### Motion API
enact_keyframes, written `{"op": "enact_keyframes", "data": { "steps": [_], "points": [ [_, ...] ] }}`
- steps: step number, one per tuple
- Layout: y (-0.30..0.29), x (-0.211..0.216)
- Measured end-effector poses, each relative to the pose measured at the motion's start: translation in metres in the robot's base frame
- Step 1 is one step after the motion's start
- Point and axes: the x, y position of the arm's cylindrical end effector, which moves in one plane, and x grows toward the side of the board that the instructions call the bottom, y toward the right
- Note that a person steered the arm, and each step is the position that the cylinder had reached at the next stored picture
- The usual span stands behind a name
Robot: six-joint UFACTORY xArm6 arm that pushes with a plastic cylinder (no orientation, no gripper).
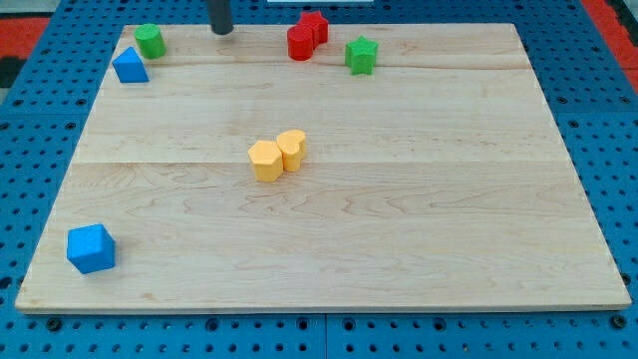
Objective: Slide the red star to the top right of the board
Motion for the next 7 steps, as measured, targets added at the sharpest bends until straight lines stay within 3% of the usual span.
{"op": "enact_keyframes", "data": {
  "steps": [7],
  "points": [
    [0.16,0.001]
  ]
}}
